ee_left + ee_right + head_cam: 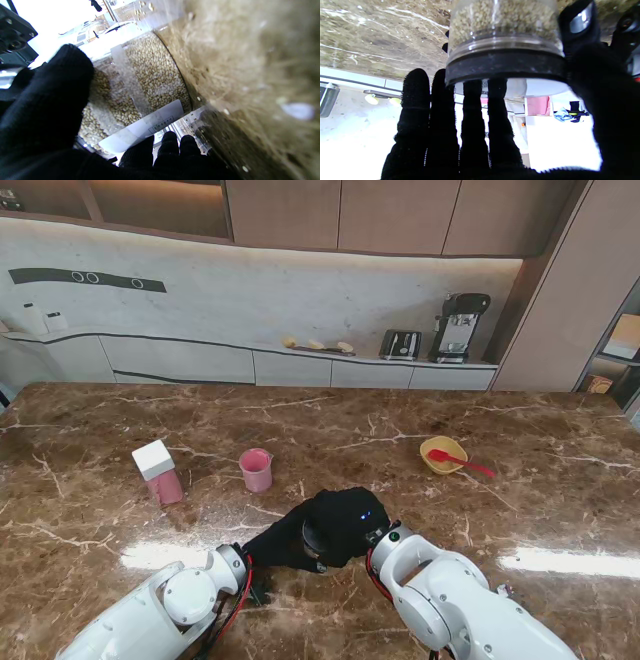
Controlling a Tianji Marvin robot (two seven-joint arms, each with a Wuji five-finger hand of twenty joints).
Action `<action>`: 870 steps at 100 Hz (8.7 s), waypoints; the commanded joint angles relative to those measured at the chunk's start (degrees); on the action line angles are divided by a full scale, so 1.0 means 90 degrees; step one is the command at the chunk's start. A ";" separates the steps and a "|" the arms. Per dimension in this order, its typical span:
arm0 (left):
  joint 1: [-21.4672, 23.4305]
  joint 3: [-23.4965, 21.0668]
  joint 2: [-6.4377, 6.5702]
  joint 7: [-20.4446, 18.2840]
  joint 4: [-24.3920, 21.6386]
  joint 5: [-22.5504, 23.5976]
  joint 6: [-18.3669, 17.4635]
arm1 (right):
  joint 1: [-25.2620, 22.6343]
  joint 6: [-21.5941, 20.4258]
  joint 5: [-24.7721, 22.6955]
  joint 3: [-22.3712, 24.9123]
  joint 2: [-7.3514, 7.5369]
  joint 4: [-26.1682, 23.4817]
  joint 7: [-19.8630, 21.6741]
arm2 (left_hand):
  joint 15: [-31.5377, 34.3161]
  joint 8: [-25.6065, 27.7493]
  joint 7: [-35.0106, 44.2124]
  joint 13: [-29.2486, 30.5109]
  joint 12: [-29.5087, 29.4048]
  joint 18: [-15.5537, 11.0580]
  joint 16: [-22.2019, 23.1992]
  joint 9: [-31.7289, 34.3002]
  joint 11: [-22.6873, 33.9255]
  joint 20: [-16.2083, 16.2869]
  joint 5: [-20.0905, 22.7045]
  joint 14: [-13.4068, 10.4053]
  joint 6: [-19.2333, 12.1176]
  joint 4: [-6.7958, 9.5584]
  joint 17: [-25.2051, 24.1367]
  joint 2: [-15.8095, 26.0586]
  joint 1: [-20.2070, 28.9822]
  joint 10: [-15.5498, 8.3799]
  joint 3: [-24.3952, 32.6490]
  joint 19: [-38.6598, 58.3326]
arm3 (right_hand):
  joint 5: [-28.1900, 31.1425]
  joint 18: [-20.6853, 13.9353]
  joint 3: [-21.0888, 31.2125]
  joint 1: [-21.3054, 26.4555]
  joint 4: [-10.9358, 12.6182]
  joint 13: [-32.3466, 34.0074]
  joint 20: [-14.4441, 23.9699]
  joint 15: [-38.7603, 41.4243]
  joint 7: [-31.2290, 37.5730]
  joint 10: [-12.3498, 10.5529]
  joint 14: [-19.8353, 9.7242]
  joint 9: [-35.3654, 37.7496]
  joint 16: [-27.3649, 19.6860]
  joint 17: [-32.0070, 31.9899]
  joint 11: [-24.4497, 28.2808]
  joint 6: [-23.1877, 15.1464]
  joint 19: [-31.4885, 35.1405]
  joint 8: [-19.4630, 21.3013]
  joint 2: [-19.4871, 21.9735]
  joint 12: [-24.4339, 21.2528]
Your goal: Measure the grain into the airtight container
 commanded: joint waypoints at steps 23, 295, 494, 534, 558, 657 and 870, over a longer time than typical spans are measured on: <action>0.0247 0.0121 0.0041 -0.0108 0.0418 0.0076 0.0207 | -0.0119 0.0242 -0.0437 -0.0103 -0.0008 -0.0008 0.0112 | -0.0062 -0.0006 0.0528 -0.0227 -0.0009 0.2639 0.0028 -0.0194 -0.0056 0.0072 0.0644 0.1143 -0.0214 0.0445 0.0628 0.0890 0.0229 0.0003 0.0465 0.0700 | -0.1332 -0.0236 -0.0300 -0.1120 -0.0059 0.0134 -0.0188 0.0770 -0.0594 -0.0044 -0.0950 -0.1125 0.0083 -0.0085 -0.0313 0.0484 0.0504 0.0095 0.0734 -0.0190; 0.0253 0.0132 0.0046 -0.0077 0.0422 0.0127 0.0160 | -0.0292 0.0066 -0.0308 0.0106 -0.0003 -0.0142 0.0236 | -0.0060 0.0002 0.0503 -0.0227 -0.0025 0.2645 0.0026 -0.0194 -0.0058 0.0090 0.0602 0.1142 -0.0253 0.0449 0.0626 0.0904 0.0232 -0.0005 0.0451 0.0708 | -0.0283 -0.0099 0.0565 0.1310 0.0022 -0.0340 -0.0471 -0.0680 0.0025 -0.0202 -0.0721 -0.0270 -0.0384 -0.0424 0.0077 0.0109 -0.0821 0.0259 -0.0380 0.0165; 0.0266 0.0123 0.0048 -0.0067 0.0405 0.0133 0.0140 | -0.0235 0.0085 -0.0079 0.0129 -0.0011 -0.0193 0.0466 | -0.0057 0.0008 0.0504 -0.0229 -0.0025 0.2649 0.0031 -0.0194 -0.0059 0.0103 0.0567 0.1145 -0.0292 0.0453 0.0623 0.0889 0.0216 0.0000 0.0455 0.0714 | -0.0693 0.0301 0.0341 0.0139 -0.0123 -0.0771 -0.0374 -0.1619 -0.0571 0.0068 -0.0265 -0.0844 -0.0980 -0.0888 -0.0684 0.0296 -0.1206 -0.0191 -0.0314 -0.0660; 0.0277 0.0116 0.0055 -0.0079 0.0386 0.0134 0.0162 | -0.0024 0.0390 0.0499 -0.0022 -0.0039 -0.0137 0.0739 | -0.0064 0.0007 0.0495 -0.0227 -0.0041 0.2646 0.0021 -0.0194 -0.0066 0.0100 0.0550 0.1129 -0.0303 0.0450 0.0624 0.0896 0.0221 -0.0010 0.0469 0.0710 | -0.0246 0.0002 0.0296 0.0543 -0.0096 -0.0230 -0.0233 -0.0291 0.0018 -0.0034 -0.0625 -0.0243 -0.0048 -0.0326 -0.0064 0.0212 -0.0456 0.0103 -0.0202 -0.0113; 0.0280 0.0113 0.0059 -0.0077 0.0382 0.0152 0.0163 | 0.0026 0.0343 0.0482 -0.0101 -0.0051 -0.0032 0.0540 | -0.0063 0.0008 0.0497 -0.0226 -0.0044 0.2640 0.0017 -0.0194 -0.0063 0.0100 0.0555 0.1131 -0.0301 0.0448 0.0625 0.0902 0.0224 -0.0011 0.0461 0.0710 | 0.0215 -0.0104 0.0413 0.1246 0.0020 0.0126 -0.0206 0.0456 0.0462 -0.0224 -0.0801 0.0343 0.0328 0.0028 0.0487 -0.0061 0.0079 0.0388 -0.0131 0.0369; 0.0279 0.0110 0.0057 -0.0058 0.0380 0.0161 0.0143 | -0.0193 0.0705 -0.1523 -0.0235 0.0023 -0.0121 -0.0136 | -0.0060 0.0009 0.0506 -0.0227 -0.0019 0.2650 0.0034 -0.0195 -0.0059 0.0120 0.0559 0.1137 -0.0317 0.0447 0.0621 0.0883 0.0197 -0.0006 0.0471 0.0721 | -0.1010 0.0135 -0.2169 -0.2184 0.0807 0.0311 -0.0922 -0.0774 -0.1068 -0.0165 -0.0404 -0.0043 -0.0687 -0.0111 -0.0963 0.0043 0.0228 -0.0437 0.3158 -0.0817; 0.0318 0.0085 0.0073 -0.0059 0.0336 0.0194 0.0157 | 0.0340 -0.0264 -0.0247 -0.0047 0.0133 -0.0685 0.2452 | -0.0059 0.0020 0.0519 -0.0226 -0.0034 0.2647 0.0022 -0.0193 -0.0057 0.0160 0.0544 0.1137 -0.0298 0.0450 0.0618 0.0882 0.0221 -0.0010 0.0469 0.0738 | -0.0974 0.0226 0.0229 0.2091 0.0204 -0.1063 -0.0817 -0.2315 -0.1434 0.0033 -0.0239 -0.1055 -0.1623 -0.1091 -0.1440 -0.0337 -0.1922 -0.0721 -0.0056 -0.1313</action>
